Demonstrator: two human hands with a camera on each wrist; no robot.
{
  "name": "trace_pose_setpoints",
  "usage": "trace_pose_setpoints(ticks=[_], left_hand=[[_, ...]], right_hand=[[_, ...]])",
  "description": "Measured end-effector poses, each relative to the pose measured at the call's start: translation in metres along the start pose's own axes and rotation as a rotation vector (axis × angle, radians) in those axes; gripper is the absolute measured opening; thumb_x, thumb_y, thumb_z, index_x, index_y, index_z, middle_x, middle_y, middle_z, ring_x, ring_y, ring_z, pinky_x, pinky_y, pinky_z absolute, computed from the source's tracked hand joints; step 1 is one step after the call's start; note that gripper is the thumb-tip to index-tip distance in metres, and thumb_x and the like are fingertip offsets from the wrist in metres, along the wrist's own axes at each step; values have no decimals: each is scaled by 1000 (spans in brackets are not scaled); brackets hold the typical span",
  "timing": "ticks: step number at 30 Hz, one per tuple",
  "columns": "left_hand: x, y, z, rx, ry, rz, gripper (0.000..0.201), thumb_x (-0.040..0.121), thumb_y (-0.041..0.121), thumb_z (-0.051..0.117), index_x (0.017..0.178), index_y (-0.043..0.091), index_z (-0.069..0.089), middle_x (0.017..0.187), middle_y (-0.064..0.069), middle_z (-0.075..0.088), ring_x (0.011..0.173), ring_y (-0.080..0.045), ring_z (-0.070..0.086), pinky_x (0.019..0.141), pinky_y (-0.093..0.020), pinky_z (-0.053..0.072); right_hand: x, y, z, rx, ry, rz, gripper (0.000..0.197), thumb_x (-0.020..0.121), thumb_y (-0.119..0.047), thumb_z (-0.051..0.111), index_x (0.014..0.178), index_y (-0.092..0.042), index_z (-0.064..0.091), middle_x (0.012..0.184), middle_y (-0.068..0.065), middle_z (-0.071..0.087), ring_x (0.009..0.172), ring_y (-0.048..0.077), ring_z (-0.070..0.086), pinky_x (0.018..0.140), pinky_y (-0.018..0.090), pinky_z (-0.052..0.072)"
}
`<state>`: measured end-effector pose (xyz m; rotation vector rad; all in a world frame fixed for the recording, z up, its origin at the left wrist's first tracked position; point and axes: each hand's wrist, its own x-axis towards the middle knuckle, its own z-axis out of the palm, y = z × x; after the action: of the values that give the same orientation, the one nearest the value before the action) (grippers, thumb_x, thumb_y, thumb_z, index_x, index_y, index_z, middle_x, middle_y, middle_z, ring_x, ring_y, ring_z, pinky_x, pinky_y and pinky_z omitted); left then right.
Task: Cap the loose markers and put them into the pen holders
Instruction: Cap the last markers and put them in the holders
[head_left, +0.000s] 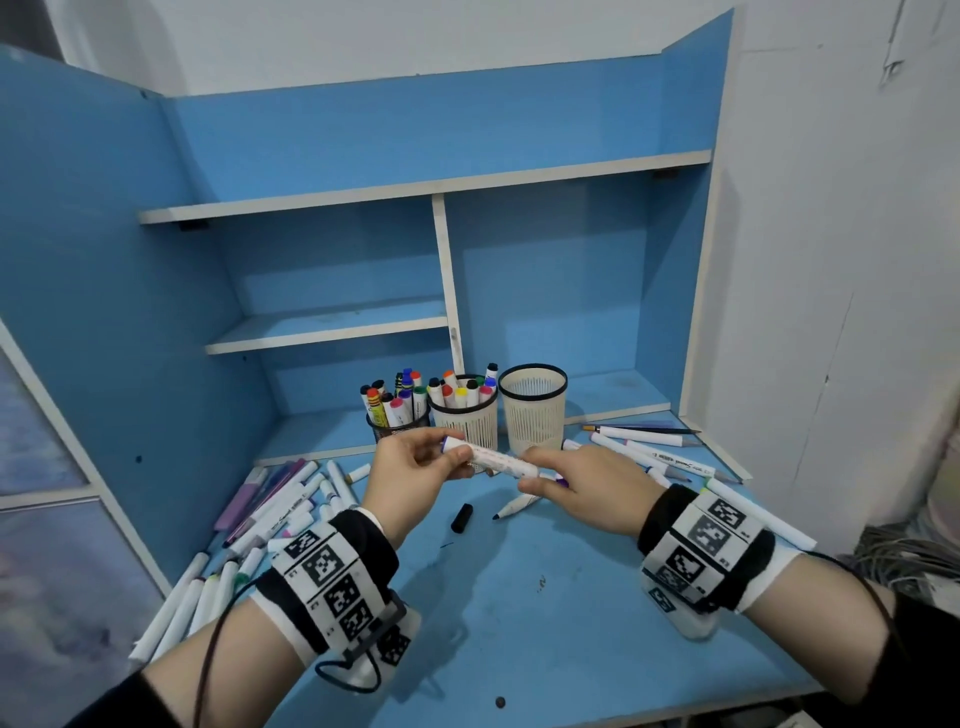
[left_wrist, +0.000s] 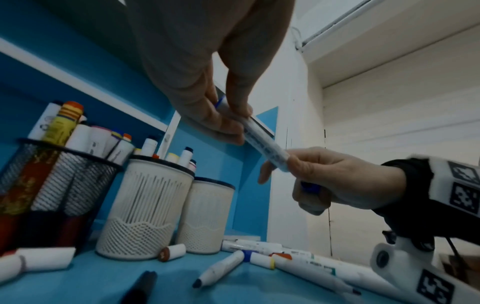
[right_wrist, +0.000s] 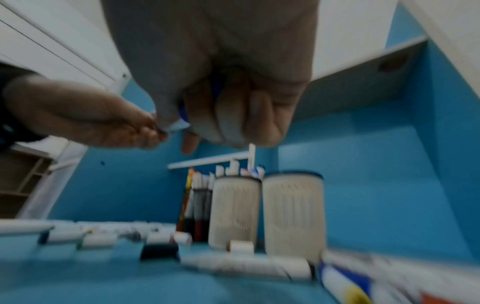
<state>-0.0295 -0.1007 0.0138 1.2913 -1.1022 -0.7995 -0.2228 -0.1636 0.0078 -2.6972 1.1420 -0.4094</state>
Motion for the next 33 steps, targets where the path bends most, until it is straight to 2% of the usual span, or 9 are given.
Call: trace_pose_setpoints(ticks=[4,7,11,14,19,23,26,30,33], left_hand=[[5,-6,-10,89,28,7,18,82,-6,64,99,1,64,82,-10,70,70,-15,70,65,-16,55],[8,-11,-22,112,91,-4,21,81,-6,65,101,1,64,83,-12,70,73,-17,70,64,-15,55],[7,-16,-35,135,120,-49,20,81,-5,66,99,3,64,83,-14,70,61,-8,67,45,-8,43],[5,-20,-40,142,118,-74,21,80,-5,67,100,1,64,87,-19,70,60,-6,67,45,-8,41],[2,-20,-40,137,104,-76,20,80,-6,66,98,1,64,87,-19,71,58,-3,67,47,-8,43],[2,-15,-38,137,90,-58,19,80,-7,67,98,0,65,88,-19,71,65,-10,68,48,-8,43],[0,-11,-35,147,79,-52,19,79,-6,68,97,2,65,87,-18,71,61,-6,68,48,-8,43],[-4,-5,-33,133,81,-34,21,80,-4,68,100,1,65,89,-18,71,59,-1,67,46,-7,41],[-8,2,-32,99,94,-3,21,80,-2,68,101,1,65,89,-17,71,61,-2,67,45,-6,40]], right_hand=[[17,18,15,-23,-225,59,40,97,-44,42,136,-37,37,71,-7,49,80,18,51,63,28,39],[33,40,24,-34,-365,157,46,98,-26,45,142,-25,31,110,8,60,104,24,54,83,31,41],[55,67,25,-71,-344,201,46,93,-19,51,139,-20,42,102,7,61,96,20,55,81,25,41],[72,83,19,-110,-292,255,41,91,-14,50,132,-20,51,100,4,63,85,16,55,72,22,40],[91,98,21,-234,-345,296,37,90,-7,52,124,-18,61,127,5,60,112,21,58,90,25,44],[92,98,23,-274,-411,268,35,83,-17,68,118,-17,65,122,3,61,108,21,59,86,26,47],[89,96,21,-284,-388,285,28,82,-16,69,109,-11,67,101,4,64,89,17,56,74,24,43],[80,86,8,-216,-273,278,24,83,-13,65,107,-13,65,108,6,64,92,19,57,74,24,42],[66,69,-7,-57,-161,172,23,87,-14,62,110,-17,63,88,-3,60,84,14,55,67,18,37]])
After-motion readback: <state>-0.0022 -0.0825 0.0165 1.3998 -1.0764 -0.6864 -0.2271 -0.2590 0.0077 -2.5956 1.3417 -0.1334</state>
